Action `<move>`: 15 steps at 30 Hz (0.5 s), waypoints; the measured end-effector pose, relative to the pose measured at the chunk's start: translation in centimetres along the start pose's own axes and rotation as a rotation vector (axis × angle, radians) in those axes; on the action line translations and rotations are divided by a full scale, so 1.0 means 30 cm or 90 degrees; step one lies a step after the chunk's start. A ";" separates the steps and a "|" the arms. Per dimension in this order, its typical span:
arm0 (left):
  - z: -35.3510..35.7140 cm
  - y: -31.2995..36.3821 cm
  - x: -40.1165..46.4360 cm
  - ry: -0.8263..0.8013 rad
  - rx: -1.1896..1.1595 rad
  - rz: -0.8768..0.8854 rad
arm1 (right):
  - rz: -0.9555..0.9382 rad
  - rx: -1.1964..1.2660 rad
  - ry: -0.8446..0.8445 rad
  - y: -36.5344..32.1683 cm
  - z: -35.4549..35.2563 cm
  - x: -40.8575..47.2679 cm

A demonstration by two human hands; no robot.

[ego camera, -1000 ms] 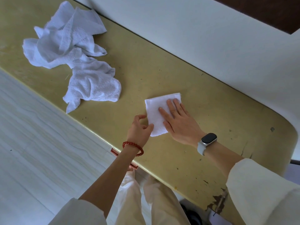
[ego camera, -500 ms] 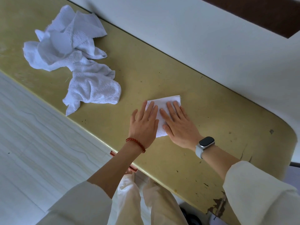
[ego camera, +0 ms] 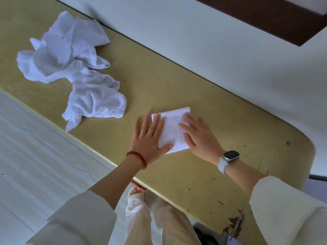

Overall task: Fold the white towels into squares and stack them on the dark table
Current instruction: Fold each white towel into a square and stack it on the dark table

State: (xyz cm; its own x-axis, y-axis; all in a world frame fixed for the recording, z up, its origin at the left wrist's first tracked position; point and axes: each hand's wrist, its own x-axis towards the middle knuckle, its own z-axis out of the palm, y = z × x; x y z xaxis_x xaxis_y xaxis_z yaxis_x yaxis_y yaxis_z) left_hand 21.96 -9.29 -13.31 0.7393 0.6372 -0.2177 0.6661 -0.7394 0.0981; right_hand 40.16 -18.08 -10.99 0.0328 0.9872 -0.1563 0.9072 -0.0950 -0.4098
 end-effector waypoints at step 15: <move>-0.007 0.010 -0.001 -0.002 0.009 -0.015 | 0.527 0.234 0.010 -0.047 -0.030 0.168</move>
State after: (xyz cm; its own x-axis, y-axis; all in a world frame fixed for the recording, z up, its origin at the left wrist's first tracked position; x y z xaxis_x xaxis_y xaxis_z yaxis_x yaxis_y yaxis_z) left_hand 22.16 -9.47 -13.07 0.7236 0.6532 -0.2230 0.6813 -0.7278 0.0789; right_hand 39.44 -12.85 -10.39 0.6227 0.5868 -0.5176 0.4001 -0.8073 -0.4338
